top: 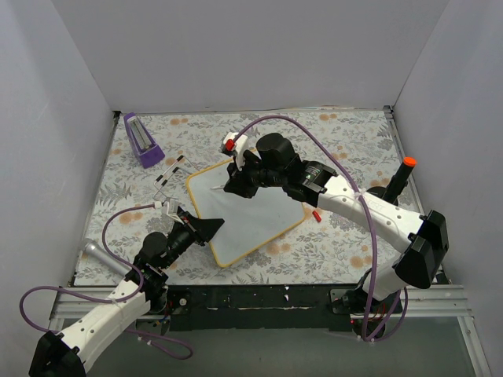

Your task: Write a sentence on the whiteboard

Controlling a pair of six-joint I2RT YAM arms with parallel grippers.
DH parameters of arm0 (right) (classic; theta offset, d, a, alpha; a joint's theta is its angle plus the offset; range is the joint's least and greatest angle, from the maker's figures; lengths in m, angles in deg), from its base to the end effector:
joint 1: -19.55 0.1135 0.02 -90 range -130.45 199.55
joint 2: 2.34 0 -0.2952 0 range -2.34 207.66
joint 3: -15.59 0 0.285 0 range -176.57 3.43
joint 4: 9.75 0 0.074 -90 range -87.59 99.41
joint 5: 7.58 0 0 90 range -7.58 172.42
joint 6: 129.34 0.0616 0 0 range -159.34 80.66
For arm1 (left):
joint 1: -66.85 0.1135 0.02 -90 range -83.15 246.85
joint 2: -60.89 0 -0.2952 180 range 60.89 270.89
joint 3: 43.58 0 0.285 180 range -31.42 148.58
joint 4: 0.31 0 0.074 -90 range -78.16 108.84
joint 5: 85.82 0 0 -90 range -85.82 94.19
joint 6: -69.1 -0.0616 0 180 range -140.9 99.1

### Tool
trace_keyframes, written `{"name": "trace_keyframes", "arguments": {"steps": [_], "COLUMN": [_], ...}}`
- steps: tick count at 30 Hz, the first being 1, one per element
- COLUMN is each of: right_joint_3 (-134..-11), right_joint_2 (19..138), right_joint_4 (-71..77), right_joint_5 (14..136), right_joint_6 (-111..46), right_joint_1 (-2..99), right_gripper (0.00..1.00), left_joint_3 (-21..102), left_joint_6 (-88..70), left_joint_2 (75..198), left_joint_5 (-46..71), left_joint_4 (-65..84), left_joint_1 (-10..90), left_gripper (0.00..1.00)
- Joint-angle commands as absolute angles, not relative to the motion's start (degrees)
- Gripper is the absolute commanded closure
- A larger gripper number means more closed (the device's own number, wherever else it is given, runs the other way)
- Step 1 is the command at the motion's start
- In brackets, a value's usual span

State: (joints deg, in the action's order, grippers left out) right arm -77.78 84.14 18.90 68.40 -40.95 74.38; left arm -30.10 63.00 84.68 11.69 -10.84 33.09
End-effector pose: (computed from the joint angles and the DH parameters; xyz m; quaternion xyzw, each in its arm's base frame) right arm 0.2234 0.3430 0.3927 -0.4489 0.6916 0.3397 0.4525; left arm 0.1330 -0.0986 0.1821 -0.2564 0.6575 -0.6288 0.3264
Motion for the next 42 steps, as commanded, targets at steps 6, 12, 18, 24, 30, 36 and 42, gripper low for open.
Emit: {"name": "trace_keyframes", "arguments": {"steps": [6,12,18,24,30,36,42], "right_joint_3": [-80.68,-80.51,-80.68,-81.03,-80.59,-78.92,-78.22], "right_joint_2": [83.97,83.18,84.5,85.46,85.99,85.55,85.2], "right_joint_4": [16.12,16.21,15.86,15.5,14.98,14.19,13.92], "right_joint_5": [68.71,68.62,68.62,70.64,71.7,73.72,74.95], "right_joint_6": [-39.87,-39.96,-39.78,-39.78,-39.78,-39.78,-39.78], "right_joint_1": [74.83,74.83,75.18,75.54,75.62,75.62,75.54], "right_gripper": [0.99,0.99,0.99,0.99,0.99,0.99,0.99], "left_joint_3": [-27.91,-27.99,-27.73,-27.82,-27.99,-28.17,-27.99], "left_joint_6": [62.6,62.51,62.59,62.59,62.68,62.68,62.59], "left_joint_2": [83.57,83.13,83.57,83.39,83.83,83.57,83.39], "left_joint_5": [11.13,11.13,11.48,11.74,12.1,12.27,12.36], "left_joint_4": [-16.9,-16.72,-17.08,-16.99,-17.78,-17.87,-17.78], "left_joint_1": [33.18,33.19,33.19,33.1,33.18,33.18,33.1], "left_gripper": [1.0,1.0,1.0,1.0,1.0,1.0,1.0]}}
